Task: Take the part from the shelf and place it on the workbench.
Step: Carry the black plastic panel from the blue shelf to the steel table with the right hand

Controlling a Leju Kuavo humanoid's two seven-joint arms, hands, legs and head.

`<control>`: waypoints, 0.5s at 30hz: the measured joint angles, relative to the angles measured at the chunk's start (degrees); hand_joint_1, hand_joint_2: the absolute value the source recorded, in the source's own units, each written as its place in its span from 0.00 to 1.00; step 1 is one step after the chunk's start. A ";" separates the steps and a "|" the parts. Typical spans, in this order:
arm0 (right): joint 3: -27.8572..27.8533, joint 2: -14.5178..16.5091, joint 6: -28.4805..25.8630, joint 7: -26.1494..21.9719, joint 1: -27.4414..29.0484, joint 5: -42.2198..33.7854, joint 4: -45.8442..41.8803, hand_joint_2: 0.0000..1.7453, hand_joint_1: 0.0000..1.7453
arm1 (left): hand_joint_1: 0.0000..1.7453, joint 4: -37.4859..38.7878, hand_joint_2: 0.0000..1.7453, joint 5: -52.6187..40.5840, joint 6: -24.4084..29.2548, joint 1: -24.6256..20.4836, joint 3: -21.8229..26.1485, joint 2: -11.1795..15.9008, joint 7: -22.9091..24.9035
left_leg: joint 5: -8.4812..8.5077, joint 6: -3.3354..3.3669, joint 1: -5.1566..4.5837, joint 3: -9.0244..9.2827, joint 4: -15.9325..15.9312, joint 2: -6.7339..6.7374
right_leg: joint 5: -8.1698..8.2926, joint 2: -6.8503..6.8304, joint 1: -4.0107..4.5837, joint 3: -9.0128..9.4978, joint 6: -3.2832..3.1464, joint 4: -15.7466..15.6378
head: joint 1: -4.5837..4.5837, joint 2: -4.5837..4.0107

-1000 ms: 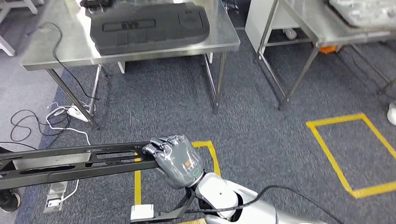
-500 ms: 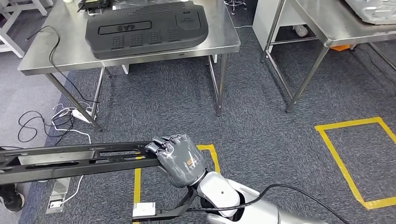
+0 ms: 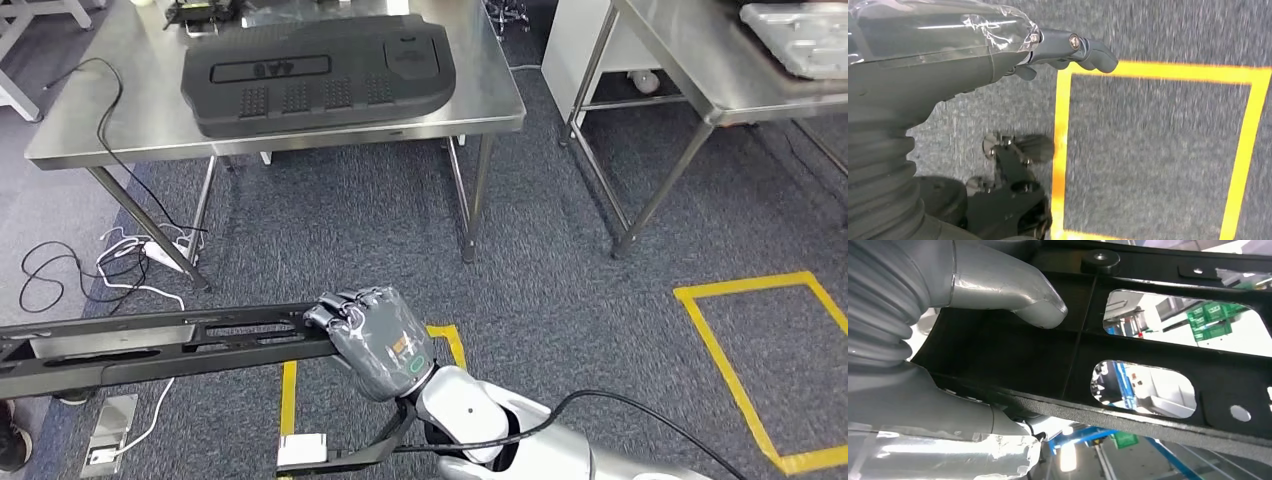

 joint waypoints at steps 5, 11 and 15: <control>0.00 -0.10 0.00 0.21 0.05 0.01 -0.02 1.00 1.00 | 0.00 -0.06 1.00 -0.16 0.00 0.03 -0.02 -0.01 0.00 | -1.44 0.23 0.18 2.27 -0.64 -0.06 | -3.52 0.03 -0.38 -10.04 1.04 12.71 | 0.50 0.00; 0.03 -0.23 0.02 0.31 0.33 0.01 0.01 1.00 1.00 | 0.00 -0.16 1.00 -0.19 0.01 0.05 -0.05 -0.01 0.07 | -3.97 -1.16 0.27 4.55 -0.22 -0.09 | 6.43 -0.04 0.03 -8.31 -0.22 -0.97 | 0.59 0.00; 0.04 -0.27 0.14 0.36 0.44 -0.07 -0.06 1.00 1.00 | 0.00 -0.22 1.00 -0.21 0.10 0.08 -0.07 0.04 0.15 | -5.23 -2.48 0.22 4.56 2.26 -0.04 | 6.83 -0.20 -0.34 -7.06 -1.61 -1.89 | 0.33 0.00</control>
